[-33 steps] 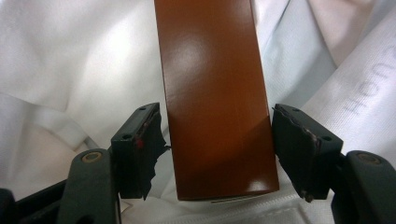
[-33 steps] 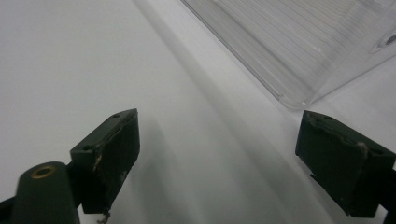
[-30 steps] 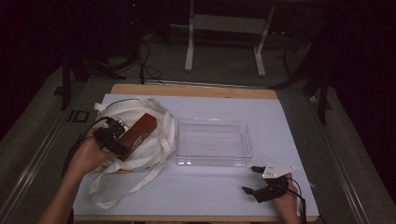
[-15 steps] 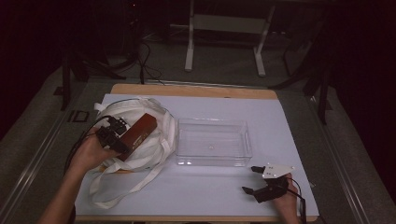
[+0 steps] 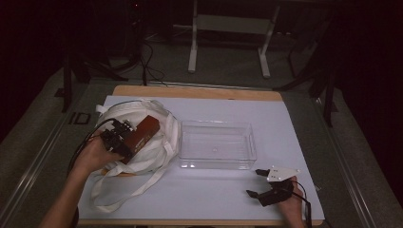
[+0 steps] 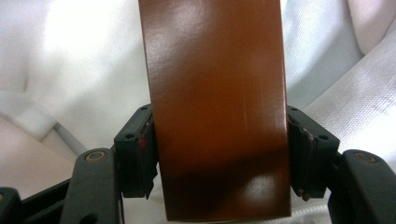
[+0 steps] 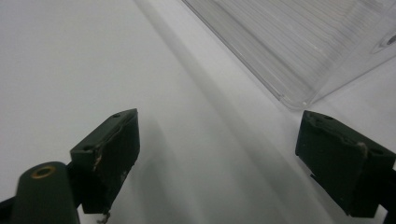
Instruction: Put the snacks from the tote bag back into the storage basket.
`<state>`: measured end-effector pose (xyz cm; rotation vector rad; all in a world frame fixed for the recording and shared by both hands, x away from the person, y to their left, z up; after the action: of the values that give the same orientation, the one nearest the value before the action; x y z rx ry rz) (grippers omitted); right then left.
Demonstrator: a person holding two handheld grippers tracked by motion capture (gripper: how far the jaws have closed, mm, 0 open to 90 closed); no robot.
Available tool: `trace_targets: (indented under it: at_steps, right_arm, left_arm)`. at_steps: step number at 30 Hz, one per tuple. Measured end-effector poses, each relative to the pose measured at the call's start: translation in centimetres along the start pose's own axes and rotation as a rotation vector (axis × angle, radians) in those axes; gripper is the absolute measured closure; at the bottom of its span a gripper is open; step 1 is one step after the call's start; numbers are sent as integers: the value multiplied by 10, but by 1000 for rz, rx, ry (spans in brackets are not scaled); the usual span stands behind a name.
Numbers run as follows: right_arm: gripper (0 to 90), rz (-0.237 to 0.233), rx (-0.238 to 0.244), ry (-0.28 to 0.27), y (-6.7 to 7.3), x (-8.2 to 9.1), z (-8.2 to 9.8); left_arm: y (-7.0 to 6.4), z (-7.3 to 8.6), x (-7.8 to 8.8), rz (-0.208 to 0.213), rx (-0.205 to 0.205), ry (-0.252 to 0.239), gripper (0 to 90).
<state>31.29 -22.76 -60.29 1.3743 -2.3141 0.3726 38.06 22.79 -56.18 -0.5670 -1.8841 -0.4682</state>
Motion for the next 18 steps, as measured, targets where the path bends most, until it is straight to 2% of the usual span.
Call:
trace_targets:
  at_steps: [18]
  right_arm:
    - [138, -1, 1, 0, 0, 0, 0]
  left_arm:
    - [-1, 5, -12, 28, 2, 91, 374]
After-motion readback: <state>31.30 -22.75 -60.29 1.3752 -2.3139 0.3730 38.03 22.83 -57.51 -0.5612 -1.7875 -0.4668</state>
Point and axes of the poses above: each handheld gripper's, and its own axes: x roughly backward along the jaws, z roughly out of its underside, y roughly to its left, the point moved 10 cm from there along -x, roughly forward along the jaws, and after that the axes turned 11 degrees about -y, right-handed, at the moved point
